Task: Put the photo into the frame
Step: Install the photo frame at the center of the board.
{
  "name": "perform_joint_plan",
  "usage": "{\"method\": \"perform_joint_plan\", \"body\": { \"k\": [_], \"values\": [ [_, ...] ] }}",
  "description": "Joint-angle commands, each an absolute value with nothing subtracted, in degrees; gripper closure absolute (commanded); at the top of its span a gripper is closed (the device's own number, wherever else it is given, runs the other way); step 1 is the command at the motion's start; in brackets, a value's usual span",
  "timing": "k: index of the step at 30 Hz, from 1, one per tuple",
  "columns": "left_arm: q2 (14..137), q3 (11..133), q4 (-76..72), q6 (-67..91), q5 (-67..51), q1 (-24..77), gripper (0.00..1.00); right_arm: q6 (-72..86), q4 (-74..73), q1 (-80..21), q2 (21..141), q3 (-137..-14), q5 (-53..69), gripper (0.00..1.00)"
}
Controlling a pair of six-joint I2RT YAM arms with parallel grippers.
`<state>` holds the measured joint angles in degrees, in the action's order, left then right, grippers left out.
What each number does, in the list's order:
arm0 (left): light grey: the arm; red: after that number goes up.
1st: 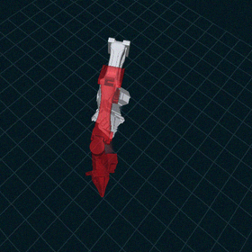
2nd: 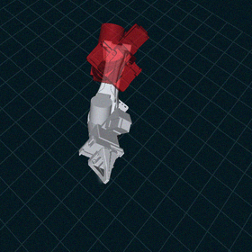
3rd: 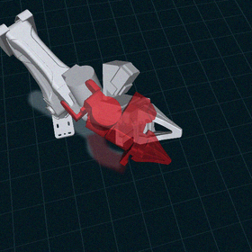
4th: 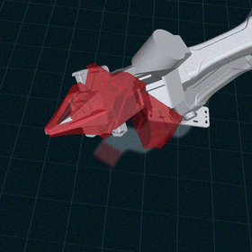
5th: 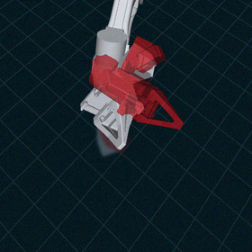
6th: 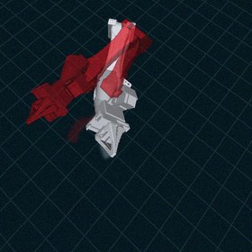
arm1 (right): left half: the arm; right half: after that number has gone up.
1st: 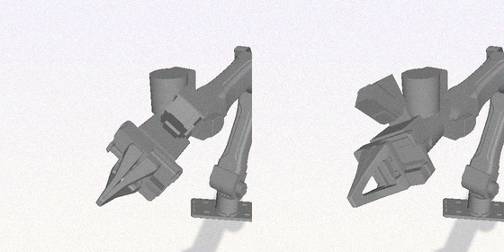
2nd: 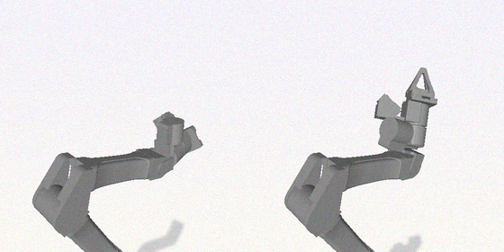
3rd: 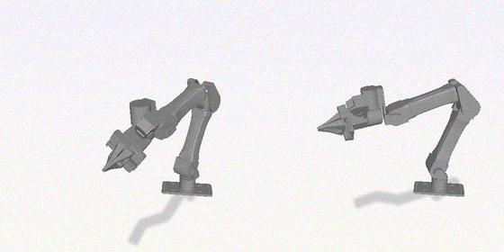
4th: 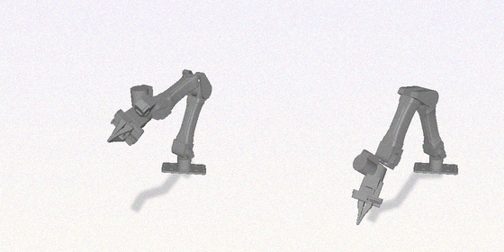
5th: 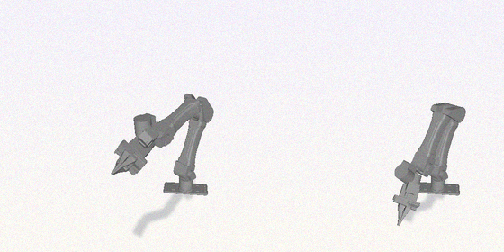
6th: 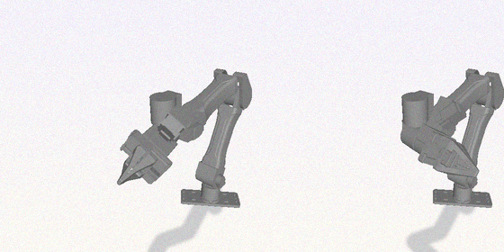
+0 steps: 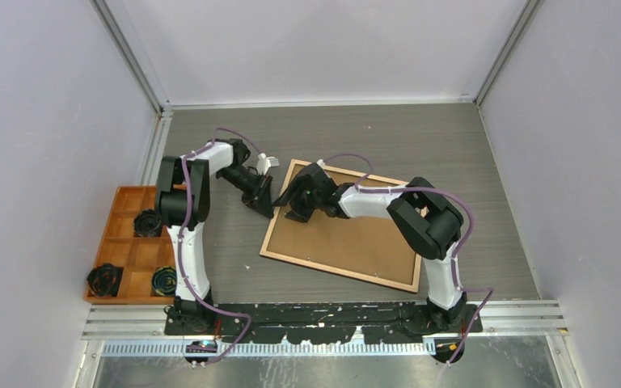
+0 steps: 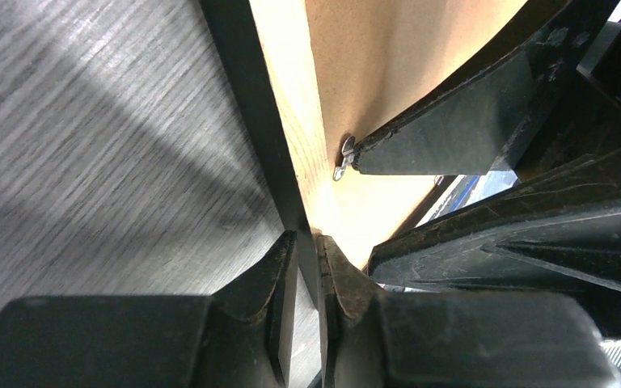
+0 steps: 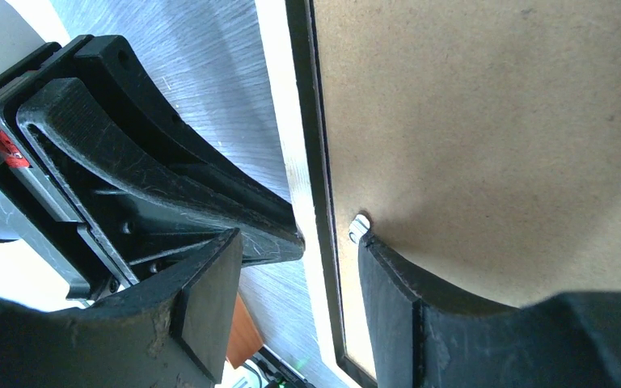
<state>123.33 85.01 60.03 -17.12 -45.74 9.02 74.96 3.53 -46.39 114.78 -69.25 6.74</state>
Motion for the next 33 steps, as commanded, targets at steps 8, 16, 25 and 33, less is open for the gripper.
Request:
{"method": "perform_joint_plan", "body": {
  "k": [8, 16, 25, 33],
  "values": [
    [122.43, 83.31, 58.03, -19.19, -43.15, 10.02, 0.85, 72.60, 3.60, -45.42, 116.15, -70.88, 4.71, 0.41],
    [122.34, 83.24, 58.37, -19.75, -43.21, 10.10, 0.85, 72.33, 6.35, -44.87, 116.95, -71.30, 8.72, 0.41],
    [122.21, 83.34, 58.45, -19.72, -43.24, 10.11, 0.86, 72.57, 7.31, -44.69, 117.79, -71.26, 11.05, 0.41],
    [122.17, 83.31, 58.50, -19.91, -43.42, 10.20, 0.86, 73.11, 8.70, -44.69, 119.07, -71.42, 12.74, 0.41]
  ]
}}
